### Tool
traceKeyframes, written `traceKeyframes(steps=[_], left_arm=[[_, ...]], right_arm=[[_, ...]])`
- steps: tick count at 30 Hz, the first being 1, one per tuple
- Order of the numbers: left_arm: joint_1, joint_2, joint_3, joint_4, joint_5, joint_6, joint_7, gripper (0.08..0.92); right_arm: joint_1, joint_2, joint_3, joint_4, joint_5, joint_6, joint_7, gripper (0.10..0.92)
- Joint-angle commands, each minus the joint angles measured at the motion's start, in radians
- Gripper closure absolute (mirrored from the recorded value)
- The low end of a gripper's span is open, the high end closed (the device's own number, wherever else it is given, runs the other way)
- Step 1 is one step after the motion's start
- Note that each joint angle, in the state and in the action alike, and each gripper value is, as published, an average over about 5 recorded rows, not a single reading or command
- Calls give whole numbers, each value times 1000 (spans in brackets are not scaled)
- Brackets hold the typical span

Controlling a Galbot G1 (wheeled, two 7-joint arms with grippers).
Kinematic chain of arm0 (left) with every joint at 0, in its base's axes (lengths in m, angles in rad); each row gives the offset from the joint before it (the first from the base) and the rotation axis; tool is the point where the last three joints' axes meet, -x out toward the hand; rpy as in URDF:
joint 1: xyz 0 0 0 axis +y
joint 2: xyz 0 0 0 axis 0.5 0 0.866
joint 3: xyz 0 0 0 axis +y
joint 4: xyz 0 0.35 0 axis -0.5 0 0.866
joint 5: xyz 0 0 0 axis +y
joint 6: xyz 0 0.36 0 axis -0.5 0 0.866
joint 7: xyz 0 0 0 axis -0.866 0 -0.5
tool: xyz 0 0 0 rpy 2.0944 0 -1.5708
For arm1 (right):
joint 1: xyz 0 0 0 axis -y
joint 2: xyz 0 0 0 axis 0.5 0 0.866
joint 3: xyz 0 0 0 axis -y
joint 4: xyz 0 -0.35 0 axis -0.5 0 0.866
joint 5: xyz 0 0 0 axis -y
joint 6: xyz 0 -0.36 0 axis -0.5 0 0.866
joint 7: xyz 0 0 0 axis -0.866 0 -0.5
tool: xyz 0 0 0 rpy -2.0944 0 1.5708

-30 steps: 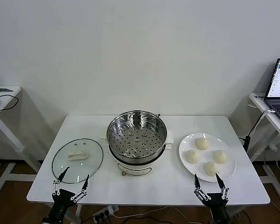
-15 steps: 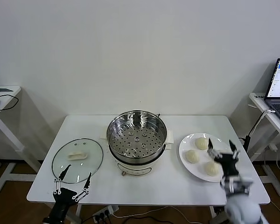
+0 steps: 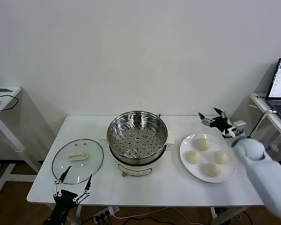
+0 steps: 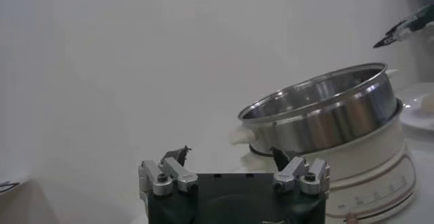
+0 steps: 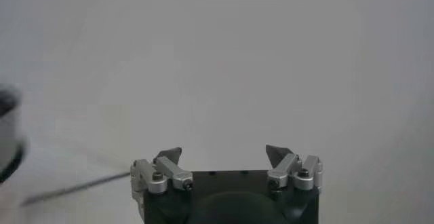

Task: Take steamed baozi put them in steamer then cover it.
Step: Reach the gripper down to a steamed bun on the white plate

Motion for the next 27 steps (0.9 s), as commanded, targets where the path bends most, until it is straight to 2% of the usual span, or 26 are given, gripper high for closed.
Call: traceKeyframes(steps=[1, 10, 17, 27], left_arm=[[4, -5, -1, -3, 10, 5, -7, 177], [20, -15, -15, -1, 8, -18, -10, 177], [28, -24, -14, -4, 7, -30, -10, 177], [27, -27, -10, 8, 6, -45, -9, 177]], right_arm=[[374, 8, -287, -320, -433, 37, -639, 203], [403, 73, -391, -380, -678, 113, -652, 203], [415, 113, -421, -464, -687, 112, -570, 203], [391, 159, -416, -498, -704, 123, -520, 203]])
